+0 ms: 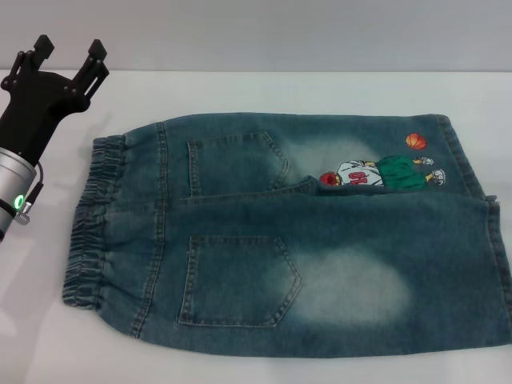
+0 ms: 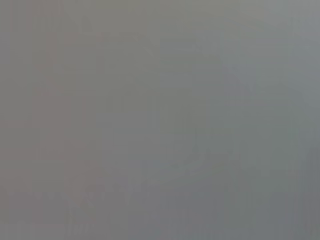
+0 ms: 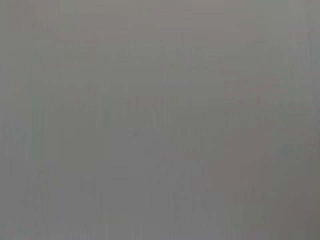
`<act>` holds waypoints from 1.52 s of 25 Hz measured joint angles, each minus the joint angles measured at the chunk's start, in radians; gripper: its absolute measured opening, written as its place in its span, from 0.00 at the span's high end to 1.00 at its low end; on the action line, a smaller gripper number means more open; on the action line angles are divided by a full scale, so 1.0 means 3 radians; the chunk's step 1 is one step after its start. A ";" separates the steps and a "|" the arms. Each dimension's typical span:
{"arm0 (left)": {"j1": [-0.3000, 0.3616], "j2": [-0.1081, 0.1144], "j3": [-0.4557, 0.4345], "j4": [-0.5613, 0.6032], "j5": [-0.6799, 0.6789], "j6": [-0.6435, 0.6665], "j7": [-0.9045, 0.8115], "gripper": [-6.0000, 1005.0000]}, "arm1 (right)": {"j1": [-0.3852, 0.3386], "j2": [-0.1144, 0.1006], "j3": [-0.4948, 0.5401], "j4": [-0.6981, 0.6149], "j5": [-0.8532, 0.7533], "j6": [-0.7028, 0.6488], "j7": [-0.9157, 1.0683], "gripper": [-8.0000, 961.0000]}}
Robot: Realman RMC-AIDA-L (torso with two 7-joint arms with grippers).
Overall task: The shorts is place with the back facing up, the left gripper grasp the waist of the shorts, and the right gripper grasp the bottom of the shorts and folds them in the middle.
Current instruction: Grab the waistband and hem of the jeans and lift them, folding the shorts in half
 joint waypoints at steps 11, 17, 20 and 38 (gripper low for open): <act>-0.0211 0.0180 0.0104 0.0054 0.0455 0.0012 -0.1182 0.18 | -0.0018 0.0002 -0.0005 0.0023 0.0000 0.0041 0.0001 0.48; -0.0326 0.0485 -0.0055 0.0666 0.1826 0.0081 -0.2413 0.18 | -0.0020 0.0005 0.0000 0.0020 0.0002 0.0127 0.0001 0.48; -0.0312 0.0546 -0.0256 0.0917 0.2370 0.0107 -0.2882 0.18 | -0.0017 0.0003 0.0027 -0.0001 0.0018 0.0221 0.0001 0.48; 0.0338 0.0195 -0.2059 0.3484 0.6961 0.1262 -0.5762 0.19 | 0.0079 -0.0011 0.0041 -0.0299 0.0032 0.0532 0.0001 0.48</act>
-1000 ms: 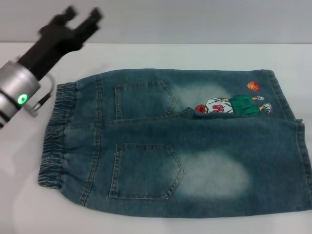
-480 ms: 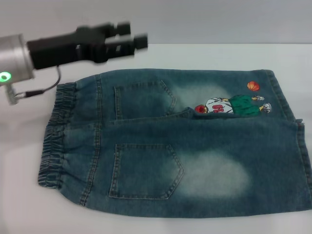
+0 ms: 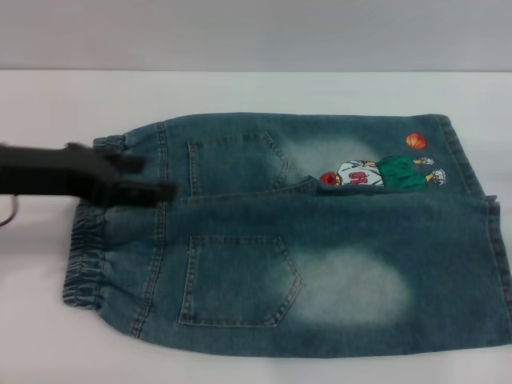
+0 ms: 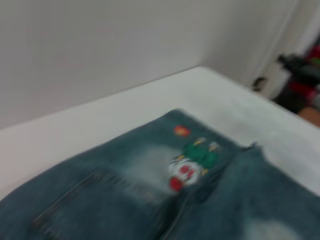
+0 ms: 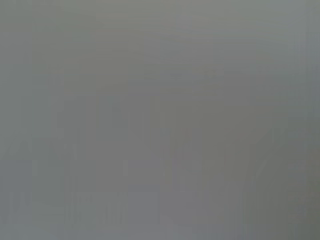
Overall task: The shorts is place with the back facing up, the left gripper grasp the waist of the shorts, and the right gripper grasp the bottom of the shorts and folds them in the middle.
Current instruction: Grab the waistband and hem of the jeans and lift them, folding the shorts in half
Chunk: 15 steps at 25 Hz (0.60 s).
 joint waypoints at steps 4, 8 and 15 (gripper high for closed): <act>0.0176 -0.0137 -0.0368 0.0160 0.0346 0.0202 -0.0068 0.19 | 0.0026 -0.0003 0.0000 -0.0048 0.0000 0.0001 0.0000 0.48; 0.0267 -0.0132 -0.0384 0.0156 0.0382 0.0220 -0.0125 0.19 | 0.0048 -0.0004 0.0000 -0.0119 0.0000 0.0001 0.0000 0.48; 0.0508 -0.0141 -0.0397 0.0082 0.0544 0.0237 -0.0190 0.19 | 0.0115 -0.0011 0.0000 -0.0178 0.0001 -0.0008 0.0000 0.48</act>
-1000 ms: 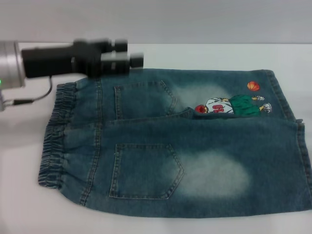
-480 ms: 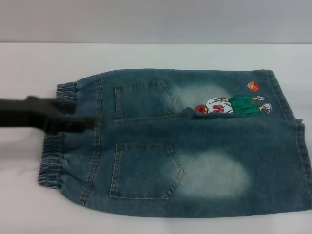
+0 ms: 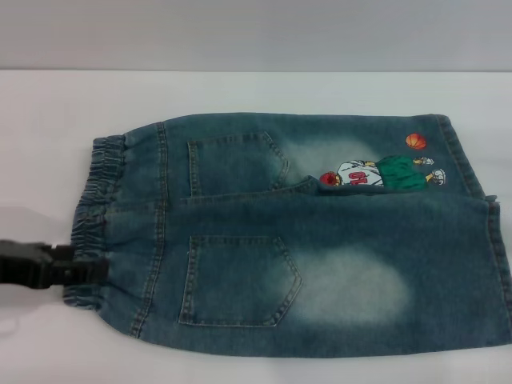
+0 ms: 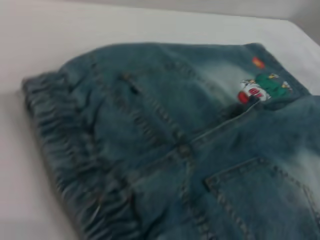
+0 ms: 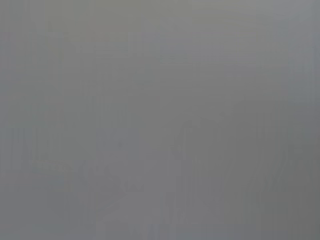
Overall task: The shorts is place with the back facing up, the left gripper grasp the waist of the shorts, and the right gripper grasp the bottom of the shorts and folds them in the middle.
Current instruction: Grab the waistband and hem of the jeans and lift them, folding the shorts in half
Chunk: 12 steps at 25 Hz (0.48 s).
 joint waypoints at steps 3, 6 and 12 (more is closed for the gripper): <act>0.0034 0.0006 -0.0144 -0.0243 0.0007 0.0002 0.0066 0.20 | 0.0031 -0.0004 0.0000 -0.0014 0.0001 0.0006 -0.0016 0.48; 0.0029 0.0012 -0.0187 -0.0353 0.0018 0.0006 0.0088 0.20 | 0.0047 -0.0008 0.0000 -0.0032 0.0003 0.0010 -0.0020 0.48; 0.0059 0.0018 -0.0219 -0.0459 0.0065 -0.0018 0.0099 0.20 | 0.0052 -0.0010 0.0000 -0.0040 0.0003 0.0010 -0.0022 0.49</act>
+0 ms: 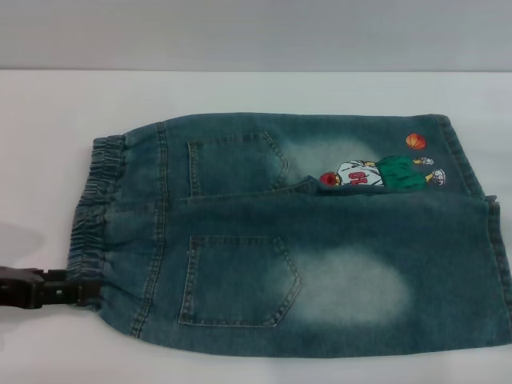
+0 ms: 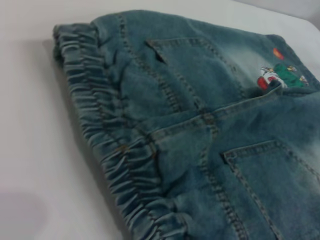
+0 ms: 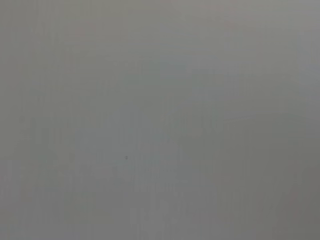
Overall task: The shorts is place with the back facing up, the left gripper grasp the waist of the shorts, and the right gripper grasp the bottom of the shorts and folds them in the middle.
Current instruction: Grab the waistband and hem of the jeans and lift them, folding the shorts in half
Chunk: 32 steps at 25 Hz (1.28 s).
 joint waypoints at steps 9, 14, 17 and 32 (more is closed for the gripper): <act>-0.0070 0.0025 -0.0126 -0.0214 0.0197 -0.0050 0.0006 0.20 | -0.0013 0.0000 -0.0026 -0.0005 0.0000 -0.0025 -0.0003 0.48; -0.0141 0.0017 -0.0130 -0.0301 0.0315 -0.0116 -0.0003 0.20 | -0.0021 0.0002 -0.0034 -0.0005 -0.0010 -0.0036 -0.0004 0.48; -0.0180 0.0031 -0.0131 -0.0370 0.0317 -0.0127 0.0000 0.20 | -0.0028 0.0002 -0.0036 -0.0005 -0.0016 -0.0040 -0.0004 0.48; -0.0269 0.0009 -0.0103 -0.0396 0.0421 -0.0109 -0.0015 0.21 | -0.0042 0.0007 -0.0036 -0.0005 -0.0026 -0.0048 -0.0004 0.48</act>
